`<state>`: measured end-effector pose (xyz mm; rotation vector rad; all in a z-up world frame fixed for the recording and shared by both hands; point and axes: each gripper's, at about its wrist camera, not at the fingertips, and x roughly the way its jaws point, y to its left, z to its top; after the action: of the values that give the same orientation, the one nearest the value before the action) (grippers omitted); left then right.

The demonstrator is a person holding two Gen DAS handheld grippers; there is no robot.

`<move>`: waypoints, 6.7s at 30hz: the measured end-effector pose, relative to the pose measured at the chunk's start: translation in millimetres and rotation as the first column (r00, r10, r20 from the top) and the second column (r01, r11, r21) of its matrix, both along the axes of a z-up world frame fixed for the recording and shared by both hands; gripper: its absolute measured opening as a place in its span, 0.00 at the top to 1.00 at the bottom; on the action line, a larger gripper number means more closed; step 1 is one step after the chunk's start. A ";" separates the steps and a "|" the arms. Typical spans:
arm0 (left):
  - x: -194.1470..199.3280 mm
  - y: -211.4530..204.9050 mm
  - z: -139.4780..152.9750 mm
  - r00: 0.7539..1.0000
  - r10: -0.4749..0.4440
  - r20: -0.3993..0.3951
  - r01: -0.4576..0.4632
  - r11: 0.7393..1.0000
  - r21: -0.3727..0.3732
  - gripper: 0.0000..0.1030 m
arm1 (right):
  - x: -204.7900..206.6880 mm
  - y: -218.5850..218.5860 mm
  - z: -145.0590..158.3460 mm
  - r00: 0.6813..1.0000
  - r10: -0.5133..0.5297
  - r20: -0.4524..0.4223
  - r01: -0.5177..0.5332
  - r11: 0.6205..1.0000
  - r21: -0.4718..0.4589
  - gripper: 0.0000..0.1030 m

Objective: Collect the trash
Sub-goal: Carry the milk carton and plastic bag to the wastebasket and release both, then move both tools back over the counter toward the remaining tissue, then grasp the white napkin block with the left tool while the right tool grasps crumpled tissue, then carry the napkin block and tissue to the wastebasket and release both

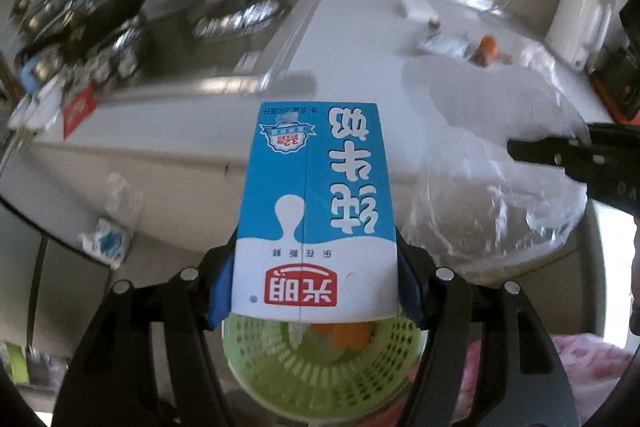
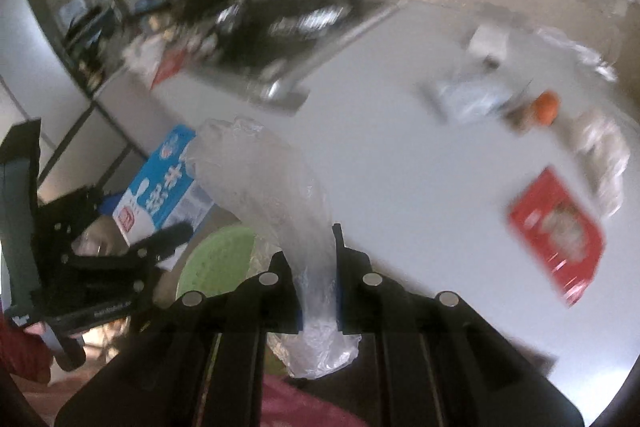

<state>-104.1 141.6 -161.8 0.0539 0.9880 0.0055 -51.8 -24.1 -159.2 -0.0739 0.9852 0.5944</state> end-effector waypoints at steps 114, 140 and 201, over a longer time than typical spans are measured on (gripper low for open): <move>469.4 -222.3 -35.0 0.985 -0.144 -0.091 0.144 0.990 -0.013 0.08 | 231.2 -241.1 -50.4 0.872 -0.485 0.066 0.489 0.868 -0.085 0.20; 388.3 -199.2 47.1 0.976 -0.205 0.069 0.206 0.979 0.003 0.43 | 200.2 -230.8 10.0 0.869 -0.474 0.144 0.482 0.876 -0.020 0.75; -36.5 41.9 -74.8 0.961 0.218 -0.173 -0.227 0.973 -0.039 0.24 | -32.3 73.3 -51.9 0.980 0.183 -0.083 -0.194 0.968 -0.161 0.71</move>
<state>-140.5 183.5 -236.6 -0.1131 1.1583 0.1811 -84.1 49.2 -211.1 -0.3028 1.1004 0.6901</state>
